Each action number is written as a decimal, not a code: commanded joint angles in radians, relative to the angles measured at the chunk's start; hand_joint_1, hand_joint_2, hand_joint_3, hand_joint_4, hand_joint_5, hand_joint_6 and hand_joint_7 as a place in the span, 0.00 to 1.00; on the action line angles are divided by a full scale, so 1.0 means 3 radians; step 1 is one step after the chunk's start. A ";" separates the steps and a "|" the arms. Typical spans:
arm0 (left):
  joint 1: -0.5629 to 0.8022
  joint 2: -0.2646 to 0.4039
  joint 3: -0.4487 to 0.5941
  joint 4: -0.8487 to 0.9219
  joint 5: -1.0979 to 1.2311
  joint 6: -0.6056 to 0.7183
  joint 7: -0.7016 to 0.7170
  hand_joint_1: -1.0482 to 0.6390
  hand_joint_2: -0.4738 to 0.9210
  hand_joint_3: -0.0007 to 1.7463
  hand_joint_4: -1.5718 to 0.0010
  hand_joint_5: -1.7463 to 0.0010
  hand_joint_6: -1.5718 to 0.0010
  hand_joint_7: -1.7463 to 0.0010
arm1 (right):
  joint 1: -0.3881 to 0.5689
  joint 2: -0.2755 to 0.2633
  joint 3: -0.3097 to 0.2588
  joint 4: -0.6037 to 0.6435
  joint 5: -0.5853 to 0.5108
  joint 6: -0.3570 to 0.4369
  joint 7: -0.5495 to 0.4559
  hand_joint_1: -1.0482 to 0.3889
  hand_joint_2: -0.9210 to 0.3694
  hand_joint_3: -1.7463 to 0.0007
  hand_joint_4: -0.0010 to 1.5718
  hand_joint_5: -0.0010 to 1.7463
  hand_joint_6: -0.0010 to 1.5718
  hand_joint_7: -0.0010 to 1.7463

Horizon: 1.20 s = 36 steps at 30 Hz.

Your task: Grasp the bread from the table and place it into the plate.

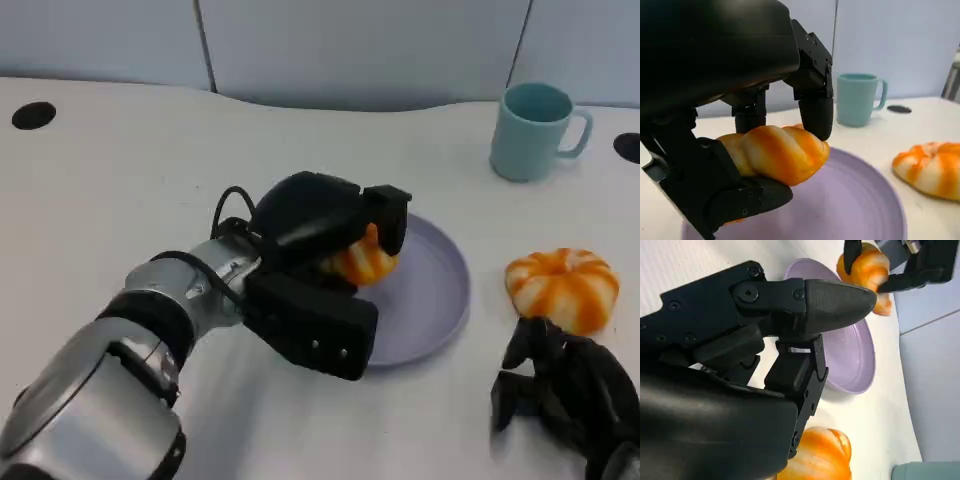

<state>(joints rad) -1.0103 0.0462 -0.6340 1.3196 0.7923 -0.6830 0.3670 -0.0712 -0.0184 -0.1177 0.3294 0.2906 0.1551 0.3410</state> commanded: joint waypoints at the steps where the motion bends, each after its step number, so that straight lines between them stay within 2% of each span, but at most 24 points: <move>1: -0.0068 0.0012 0.0018 0.0017 -0.0044 0.0055 -0.0274 0.44 0.66 0.80 0.38 0.00 0.51 0.00 | 0.0105 -0.0004 -0.0008 0.0047 0.0012 0.0091 -0.0017 0.42 0.00 0.71 0.73 0.84 0.68 0.79; 3: -0.0059 0.0004 0.0014 0.0013 -0.0032 0.0077 -0.0291 0.44 0.67 0.79 0.38 0.00 0.51 0.00 | 0.0107 -0.0002 -0.0008 0.0049 0.0010 0.0086 -0.0016 0.42 0.00 0.71 0.73 0.84 0.68 0.79; 6: -0.0048 -0.0010 0.0000 0.0016 -0.0013 0.0108 -0.0296 0.43 0.73 0.72 0.42 0.00 0.53 0.00 | 0.0109 0.0000 -0.0008 0.0055 0.0004 0.0073 -0.0016 0.42 0.00 0.71 0.74 0.84 0.68 0.80; 14: -0.0064 -0.0021 0.0008 0.0024 -0.0029 0.0152 -0.0399 0.43 0.74 0.70 0.42 0.00 0.53 0.00 | 0.0110 0.0003 -0.0008 0.0054 0.0006 0.0075 -0.0011 0.42 0.00 0.71 0.74 0.84 0.68 0.80; 15: -0.0077 -0.0028 0.0011 0.0031 -0.0035 0.0185 -0.0474 0.34 0.86 0.41 0.76 0.38 0.81 0.42 | 0.0110 0.0004 -0.0007 0.0053 0.0008 0.0077 -0.0008 0.42 0.00 0.71 0.74 0.84 0.68 0.80; 16: -0.0088 -0.0030 0.0003 0.0031 -0.0027 0.0210 -0.0520 0.30 0.93 0.27 0.88 0.53 0.90 0.58 | 0.0112 0.0003 -0.0003 0.0048 0.0005 0.0079 -0.0007 0.42 0.00 0.71 0.74 0.84 0.68 0.80; 18: -0.0104 -0.0031 -0.0027 0.0021 0.0012 0.0259 -0.0544 0.21 0.99 0.17 0.97 0.82 0.98 0.82 | 0.0113 0.0005 -0.0002 0.0036 0.0007 0.0098 -0.0017 0.42 0.00 0.71 0.74 0.84 0.67 0.80; 19: -0.0108 -0.0031 -0.0038 0.0016 0.0026 0.0276 -0.0547 0.19 0.99 0.16 0.99 0.91 0.99 0.87 | 0.0113 0.0007 -0.0004 0.0030 0.0009 0.0110 -0.0025 0.42 0.00 0.71 0.74 0.84 0.67 0.80; 20: -0.0110 -0.0027 -0.0063 0.0010 0.0056 0.0288 -0.0515 0.18 1.00 0.15 0.99 0.95 0.99 0.90 | 0.0113 0.0008 -0.0005 0.0029 0.0008 0.0111 -0.0026 0.42 0.00 0.71 0.74 0.84 0.67 0.80; 21: -0.0112 -0.0024 -0.0084 0.0006 0.0075 0.0296 -0.0495 0.16 1.00 0.16 1.00 0.98 1.00 0.96 | 0.0114 0.0008 -0.0006 0.0034 0.0008 0.0103 -0.0019 0.42 0.00 0.71 0.74 0.84 0.67 0.80; 24: -0.0121 -0.0025 -0.0131 0.0004 0.0101 0.0332 -0.0502 0.12 1.00 0.17 1.00 1.00 1.00 1.00 | 0.0108 0.0013 -0.0021 0.0046 0.0034 0.0109 0.0002 0.43 0.00 0.71 0.74 0.85 0.67 0.80; 33: -0.0106 0.0009 -0.0111 -0.0005 0.0034 0.0334 -0.0588 0.11 1.00 0.18 1.00 1.00 1.00 1.00 | 0.0124 0.0008 0.0009 0.0012 0.0001 0.0097 -0.0029 0.42 0.00 0.71 0.74 0.85 0.68 0.80; 36: -0.0043 0.0091 -0.0017 -0.0039 -0.0069 0.0216 -0.0564 0.12 1.00 0.18 1.00 1.00 1.00 1.00 | 0.0122 0.0007 0.0006 0.0024 0.0013 0.0084 -0.0010 0.42 0.00 0.70 0.73 0.85 0.67 0.81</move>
<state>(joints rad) -1.0176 0.0400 -0.6624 1.3237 0.7963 -0.5909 0.1982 -0.0632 -0.0110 -0.1163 0.3185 0.2962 0.1608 0.3401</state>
